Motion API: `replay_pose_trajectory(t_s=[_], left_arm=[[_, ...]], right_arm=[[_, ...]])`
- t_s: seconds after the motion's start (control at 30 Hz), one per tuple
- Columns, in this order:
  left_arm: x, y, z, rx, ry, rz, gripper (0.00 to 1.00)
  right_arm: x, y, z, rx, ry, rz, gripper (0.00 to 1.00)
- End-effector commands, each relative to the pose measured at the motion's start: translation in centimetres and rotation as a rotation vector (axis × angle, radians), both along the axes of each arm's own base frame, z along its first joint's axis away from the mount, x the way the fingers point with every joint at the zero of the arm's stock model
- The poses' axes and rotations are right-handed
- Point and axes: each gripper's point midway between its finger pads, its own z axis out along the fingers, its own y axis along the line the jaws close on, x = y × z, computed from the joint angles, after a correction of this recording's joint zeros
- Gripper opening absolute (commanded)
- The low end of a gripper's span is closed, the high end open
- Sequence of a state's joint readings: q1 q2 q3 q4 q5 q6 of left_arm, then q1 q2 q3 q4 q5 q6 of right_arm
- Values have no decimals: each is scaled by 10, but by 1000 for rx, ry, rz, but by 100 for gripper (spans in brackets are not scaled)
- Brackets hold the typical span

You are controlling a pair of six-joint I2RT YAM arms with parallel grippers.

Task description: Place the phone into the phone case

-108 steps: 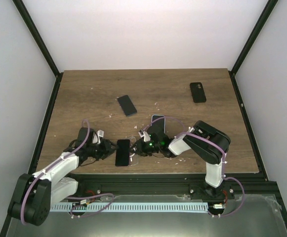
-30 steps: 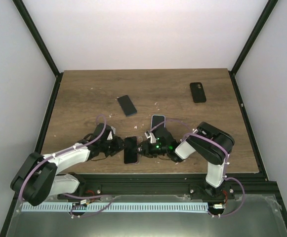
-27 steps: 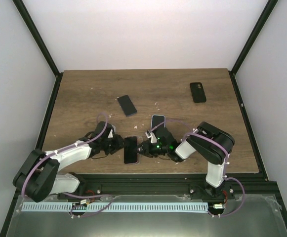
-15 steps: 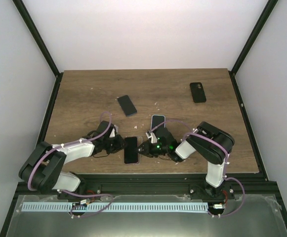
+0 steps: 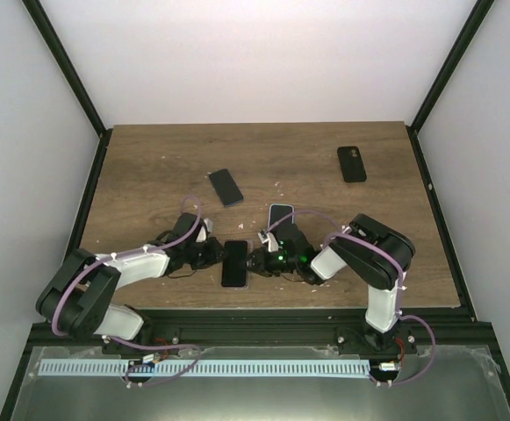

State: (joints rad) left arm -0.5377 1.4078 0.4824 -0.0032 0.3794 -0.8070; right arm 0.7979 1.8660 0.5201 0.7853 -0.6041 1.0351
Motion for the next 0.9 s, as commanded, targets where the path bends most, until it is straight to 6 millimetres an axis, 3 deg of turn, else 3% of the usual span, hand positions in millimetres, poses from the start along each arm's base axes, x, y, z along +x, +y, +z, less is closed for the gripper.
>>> replay_pose_trajectory(t_s=[0.0, 0.33, 0.5, 0.7, 0.87], left_arm=[[0, -28, 16, -92, -42, -93, 21], [0, -37, 20, -136, -61, -110, 25], [-6, -34, 18, -140, -24, -88, 29], [-11, -26, 54, -153, -89, -85, 46], [-12, -9, 94, -175, -145, -26, 58]], right_arm=[[5, -15, -43, -163, 18, -37, 26], [6, -6, -36, -122, -26, 10, 29], [4, -7, -28, -99, -39, 12, 20], [-2, -4, -4, -27, -77, 47, 8], [-10, 4, 28, 87, -94, 91, 6]])
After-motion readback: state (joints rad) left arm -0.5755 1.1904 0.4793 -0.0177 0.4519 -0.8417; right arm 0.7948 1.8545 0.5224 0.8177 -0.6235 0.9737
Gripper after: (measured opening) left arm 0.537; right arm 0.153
